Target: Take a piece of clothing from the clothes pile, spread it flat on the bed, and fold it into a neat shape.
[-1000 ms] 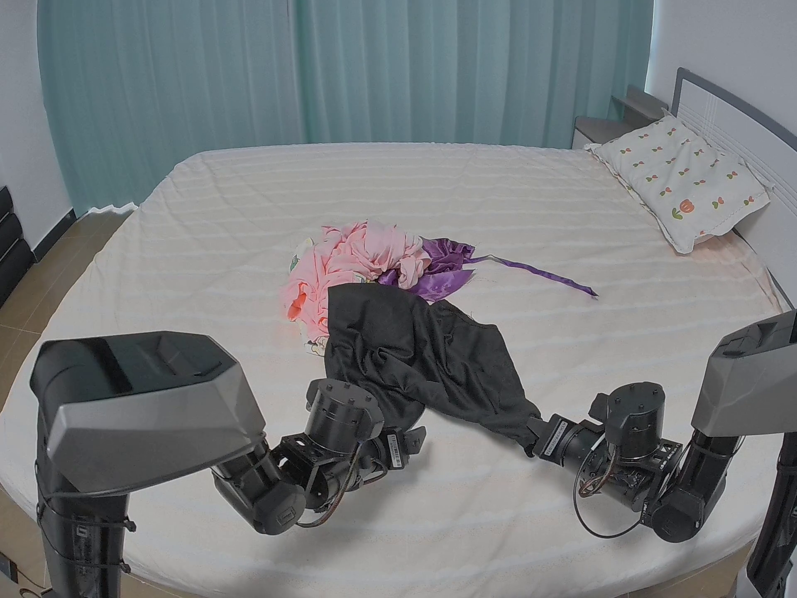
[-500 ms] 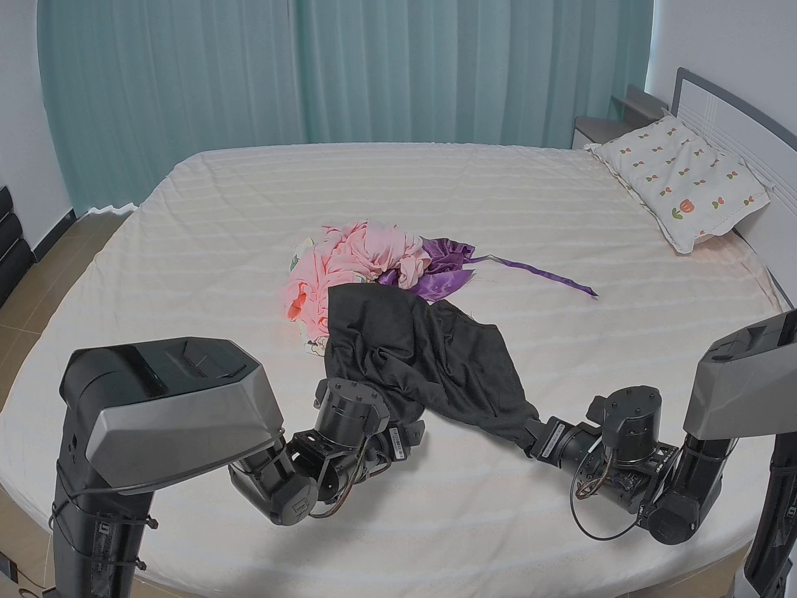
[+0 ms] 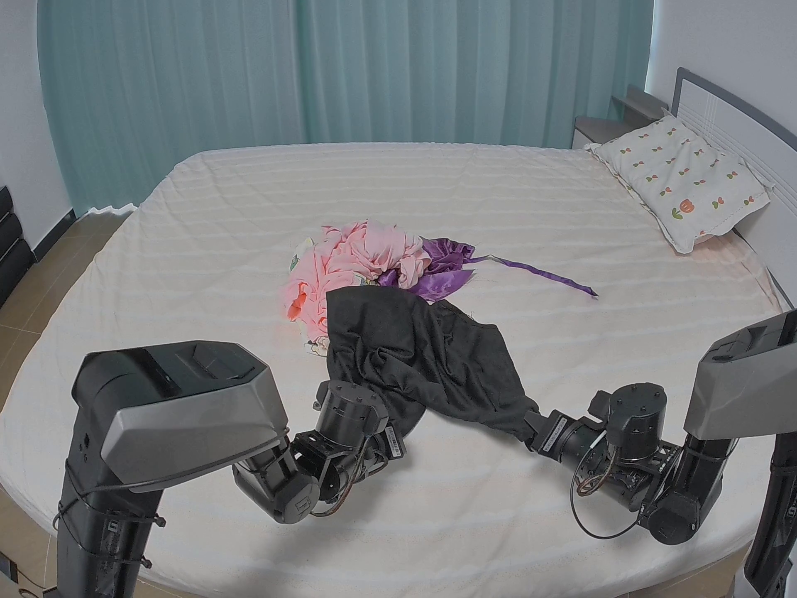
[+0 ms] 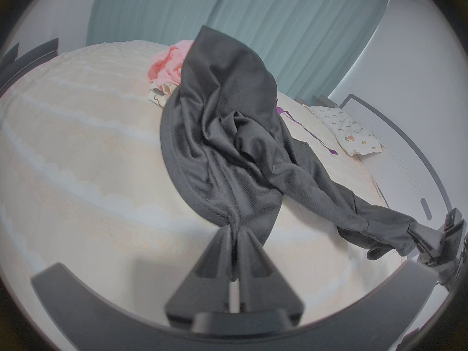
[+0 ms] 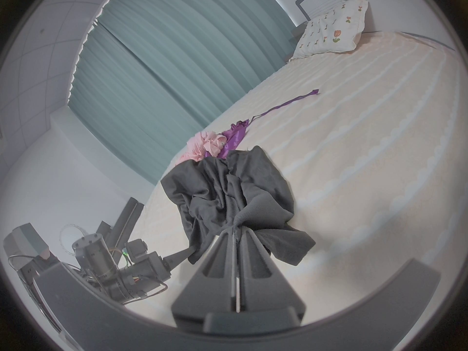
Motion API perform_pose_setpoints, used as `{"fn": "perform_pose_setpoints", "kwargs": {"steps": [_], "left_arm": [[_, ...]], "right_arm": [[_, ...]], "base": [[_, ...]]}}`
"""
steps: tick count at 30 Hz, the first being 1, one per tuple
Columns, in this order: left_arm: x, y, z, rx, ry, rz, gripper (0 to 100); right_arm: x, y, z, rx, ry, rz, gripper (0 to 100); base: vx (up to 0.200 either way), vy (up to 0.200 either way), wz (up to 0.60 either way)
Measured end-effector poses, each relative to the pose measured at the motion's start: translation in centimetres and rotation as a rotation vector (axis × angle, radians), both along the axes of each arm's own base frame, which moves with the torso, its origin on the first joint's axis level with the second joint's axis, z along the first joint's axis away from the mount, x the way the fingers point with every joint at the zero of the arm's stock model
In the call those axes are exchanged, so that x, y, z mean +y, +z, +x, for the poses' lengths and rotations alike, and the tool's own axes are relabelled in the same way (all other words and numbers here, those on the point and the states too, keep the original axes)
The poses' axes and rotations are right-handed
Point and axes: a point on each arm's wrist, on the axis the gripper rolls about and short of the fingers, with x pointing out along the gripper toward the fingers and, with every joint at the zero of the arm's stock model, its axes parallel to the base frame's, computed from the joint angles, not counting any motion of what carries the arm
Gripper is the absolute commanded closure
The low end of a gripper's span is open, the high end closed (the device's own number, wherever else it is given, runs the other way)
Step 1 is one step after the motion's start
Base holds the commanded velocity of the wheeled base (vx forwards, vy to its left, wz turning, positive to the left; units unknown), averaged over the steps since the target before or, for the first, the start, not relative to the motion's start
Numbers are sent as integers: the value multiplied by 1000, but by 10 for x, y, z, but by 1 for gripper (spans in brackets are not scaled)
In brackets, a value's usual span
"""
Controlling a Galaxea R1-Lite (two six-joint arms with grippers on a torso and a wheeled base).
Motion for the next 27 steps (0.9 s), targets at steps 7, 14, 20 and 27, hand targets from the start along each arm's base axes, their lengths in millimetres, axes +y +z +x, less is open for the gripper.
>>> {"fn": "perform_pose_setpoints", "kwargs": {"steps": [7,14,20,27], "left_arm": [[11,32,-11,-25,25,-50,100],[23,88,-26,-115,33,-132,100],[37,153,-46,-256,27,-226,100],[59,217,-74,-455,7,-246,100]], "right_arm": [[0,4,0,-16,-8,57,100],[-3,31,-2,-90,-12,114,100],[-12,82,-8,-273,-4,166,100],[-25,151,-27,-536,57,236,100]], "base": [[0,0,0],[0,0,0],[0,0,0],[0,0,0]]}}
